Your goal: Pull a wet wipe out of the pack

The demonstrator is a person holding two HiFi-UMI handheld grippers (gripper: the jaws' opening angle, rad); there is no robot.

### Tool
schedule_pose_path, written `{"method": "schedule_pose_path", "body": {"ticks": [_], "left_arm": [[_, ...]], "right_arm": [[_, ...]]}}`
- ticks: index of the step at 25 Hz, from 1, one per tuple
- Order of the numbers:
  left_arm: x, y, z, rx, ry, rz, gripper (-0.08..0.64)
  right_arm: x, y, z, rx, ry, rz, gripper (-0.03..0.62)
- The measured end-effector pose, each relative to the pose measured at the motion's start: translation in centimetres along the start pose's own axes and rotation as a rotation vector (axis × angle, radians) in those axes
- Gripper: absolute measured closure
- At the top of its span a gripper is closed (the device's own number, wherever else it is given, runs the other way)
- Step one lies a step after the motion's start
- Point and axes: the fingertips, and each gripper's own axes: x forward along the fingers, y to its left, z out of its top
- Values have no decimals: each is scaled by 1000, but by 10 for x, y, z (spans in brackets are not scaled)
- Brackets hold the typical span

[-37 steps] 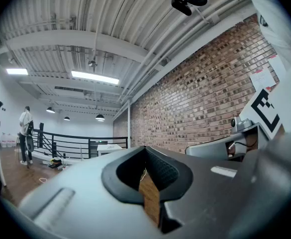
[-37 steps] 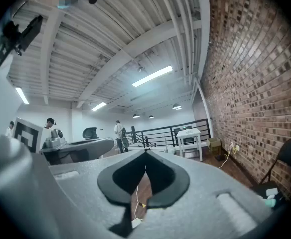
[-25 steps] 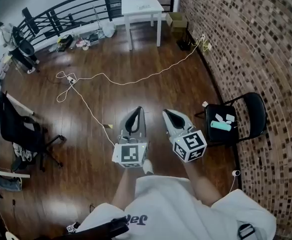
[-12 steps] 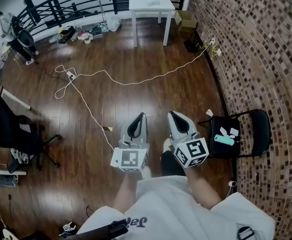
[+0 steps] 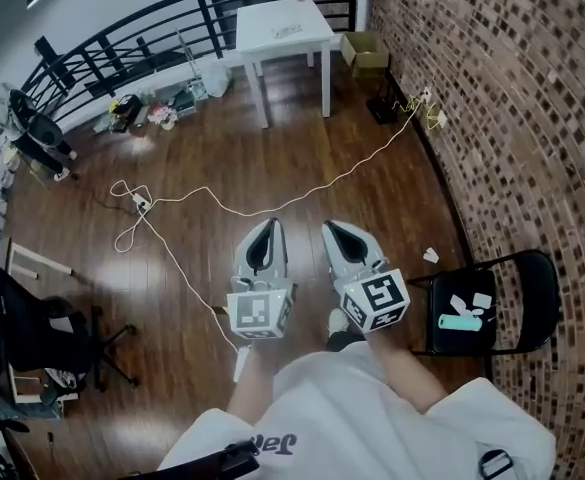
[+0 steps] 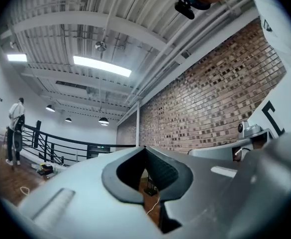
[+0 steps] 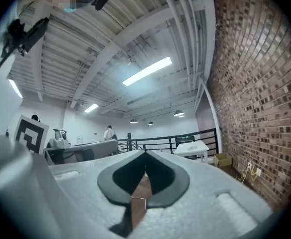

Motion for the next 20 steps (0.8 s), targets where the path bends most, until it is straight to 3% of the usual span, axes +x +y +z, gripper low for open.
{"method": "schedule_pose_path", "body": {"ticks": [6, 15, 20], "left_arm": [[95, -11, -9, 32, -1, -18, 545], [201, 47, -44, 27, 37, -1, 545], [288, 96, -51, 21, 9, -27, 545]], "right_arm": [[52, -109, 19, 5, -11, -66, 601], [162, -155, -10, 30, 70, -12, 601], [250, -200, -15, 6, 87, -47, 601]]}}
